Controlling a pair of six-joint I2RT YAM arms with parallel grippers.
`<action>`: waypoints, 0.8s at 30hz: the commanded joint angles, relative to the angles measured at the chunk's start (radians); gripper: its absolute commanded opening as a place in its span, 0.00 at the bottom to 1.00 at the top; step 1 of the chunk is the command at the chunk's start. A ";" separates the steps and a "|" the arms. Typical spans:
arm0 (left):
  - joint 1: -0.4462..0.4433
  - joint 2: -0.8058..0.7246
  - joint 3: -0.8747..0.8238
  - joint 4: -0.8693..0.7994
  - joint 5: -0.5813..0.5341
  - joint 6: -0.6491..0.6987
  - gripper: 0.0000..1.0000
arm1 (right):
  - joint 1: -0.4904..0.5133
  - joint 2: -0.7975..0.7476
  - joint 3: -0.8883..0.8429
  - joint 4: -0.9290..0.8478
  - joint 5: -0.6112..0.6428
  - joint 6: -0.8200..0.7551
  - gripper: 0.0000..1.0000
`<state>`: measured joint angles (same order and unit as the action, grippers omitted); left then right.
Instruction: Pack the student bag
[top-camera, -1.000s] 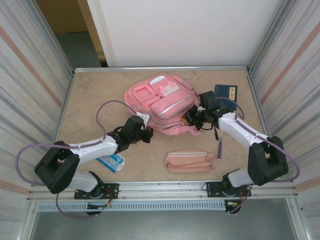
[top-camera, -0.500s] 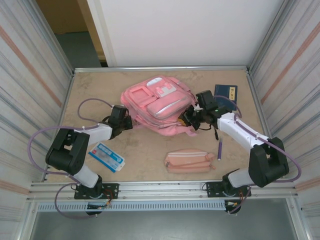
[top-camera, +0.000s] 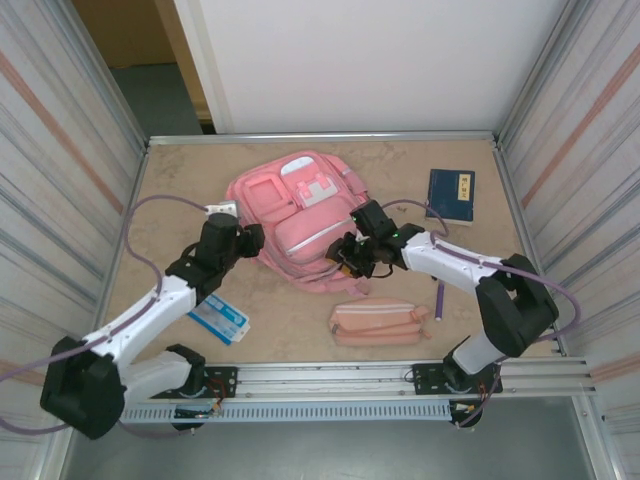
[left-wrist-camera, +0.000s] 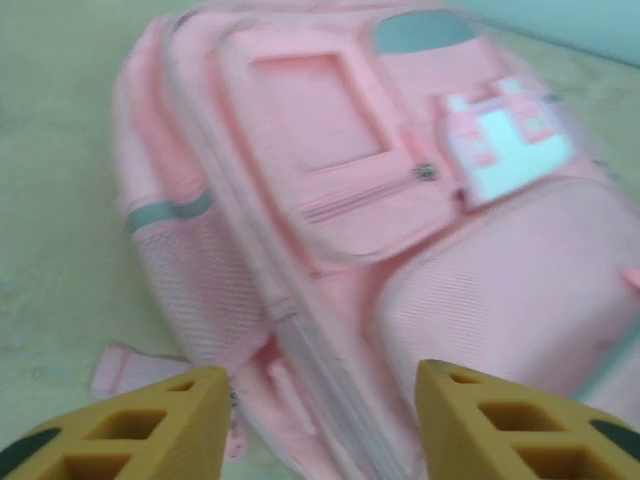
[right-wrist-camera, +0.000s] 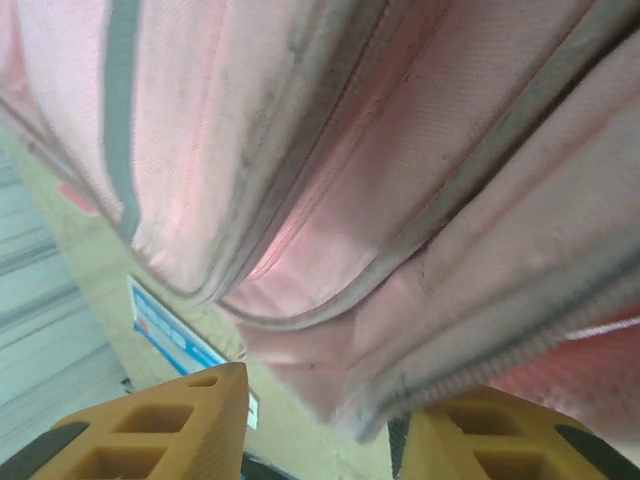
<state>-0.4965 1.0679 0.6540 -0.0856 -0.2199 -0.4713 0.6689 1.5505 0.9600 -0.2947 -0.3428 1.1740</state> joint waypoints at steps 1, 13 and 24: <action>-0.097 -0.008 0.041 -0.120 -0.107 0.049 0.57 | 0.011 0.031 0.002 0.064 0.018 -0.018 0.47; -0.336 0.201 0.132 -0.114 -0.198 0.179 0.77 | -0.061 -0.310 -0.036 -0.242 0.303 -0.183 0.65; -0.246 0.378 0.307 -0.360 -0.020 -0.190 0.93 | -0.216 -0.554 -0.211 -0.261 0.279 -0.248 0.71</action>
<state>-0.7719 1.4288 0.9188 -0.3595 -0.3183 -0.5243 0.4583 1.0309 0.7609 -0.5259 -0.0818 0.9672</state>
